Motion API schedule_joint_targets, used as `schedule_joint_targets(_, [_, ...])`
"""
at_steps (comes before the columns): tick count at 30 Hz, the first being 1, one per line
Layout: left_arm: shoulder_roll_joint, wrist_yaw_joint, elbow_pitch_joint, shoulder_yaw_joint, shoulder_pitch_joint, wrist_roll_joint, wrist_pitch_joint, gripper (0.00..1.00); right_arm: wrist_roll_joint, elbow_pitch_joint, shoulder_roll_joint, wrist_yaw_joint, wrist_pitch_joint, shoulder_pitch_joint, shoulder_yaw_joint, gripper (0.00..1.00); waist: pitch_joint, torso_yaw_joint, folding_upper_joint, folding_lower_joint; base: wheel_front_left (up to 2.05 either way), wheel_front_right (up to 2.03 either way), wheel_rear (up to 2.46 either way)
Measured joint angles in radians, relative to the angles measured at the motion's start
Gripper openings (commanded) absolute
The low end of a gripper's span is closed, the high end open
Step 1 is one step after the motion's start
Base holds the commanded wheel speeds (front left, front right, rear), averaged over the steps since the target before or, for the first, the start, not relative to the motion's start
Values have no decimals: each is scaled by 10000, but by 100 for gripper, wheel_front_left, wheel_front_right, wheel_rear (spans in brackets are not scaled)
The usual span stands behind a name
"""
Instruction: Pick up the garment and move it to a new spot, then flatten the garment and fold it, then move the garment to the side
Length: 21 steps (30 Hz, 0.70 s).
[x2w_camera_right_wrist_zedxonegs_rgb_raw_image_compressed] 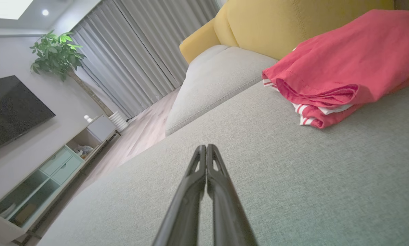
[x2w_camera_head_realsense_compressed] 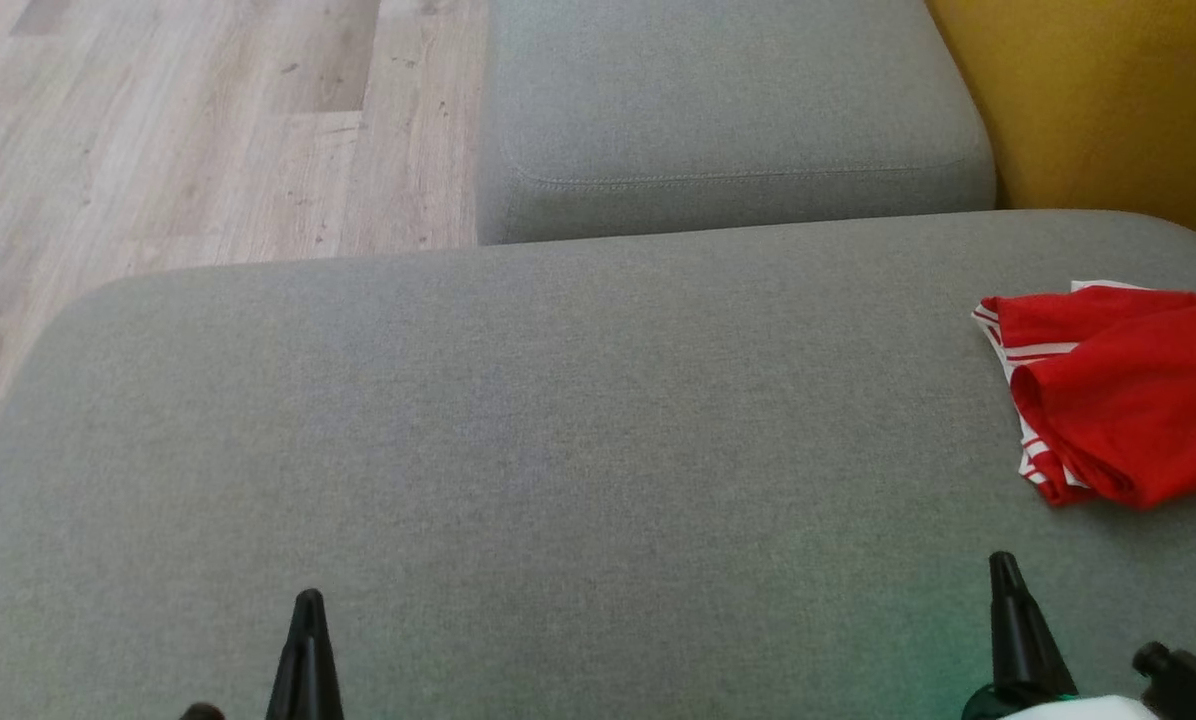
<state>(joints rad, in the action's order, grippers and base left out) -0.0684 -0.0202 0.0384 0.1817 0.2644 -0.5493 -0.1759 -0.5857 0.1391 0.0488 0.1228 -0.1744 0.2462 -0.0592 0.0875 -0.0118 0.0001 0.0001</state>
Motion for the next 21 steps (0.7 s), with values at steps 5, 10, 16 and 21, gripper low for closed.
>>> schedule_joint_targets(5, [-15,73,130,-128,-174,-616,92,0,-589,56,10,2,123,-166,46,0,-51,7,0,0,0,0,0])
schedule_joint_targets(10, [-31,132,247,-219,-340,-1229,255,0,-1179,169,36,0,290,-316,109,0,-101,13,0,0,0,0,0])
schedule_joint_targets(16, [-38,253,403,-305,-509,-1956,372,0,-1894,245,46,0,430,-456,211,0,-162,21,0,0,0,0,0])
schedule_joint_targets(21, [-42,307,535,-451,-694,-2564,523,0,-2476,311,71,0,531,-665,284,0,-212,28,0,0,0,0,0])
